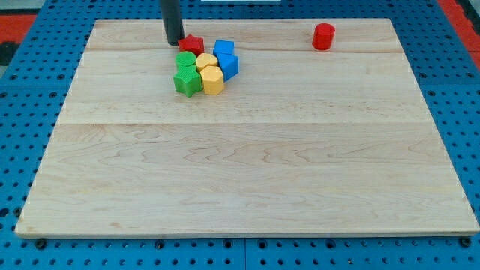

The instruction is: Slide the red circle closer to blue triangle

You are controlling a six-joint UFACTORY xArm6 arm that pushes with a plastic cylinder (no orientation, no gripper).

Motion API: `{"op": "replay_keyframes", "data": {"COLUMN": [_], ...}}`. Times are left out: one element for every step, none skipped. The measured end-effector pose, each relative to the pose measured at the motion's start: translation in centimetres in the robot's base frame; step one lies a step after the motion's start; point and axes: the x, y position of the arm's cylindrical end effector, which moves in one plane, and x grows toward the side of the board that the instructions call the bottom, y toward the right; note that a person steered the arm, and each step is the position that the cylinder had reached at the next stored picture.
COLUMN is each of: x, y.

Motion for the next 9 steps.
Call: {"op": "replay_keyframes", "data": {"x": [1.5, 1.5, -2.8, -4.5, -4.6, -3.3, -2.3, -1.7, 0.3], "y": [2.2, 2.9, 2.9, 11.2, 23.8, 27.4, 27.6, 30.7, 30.7]}}
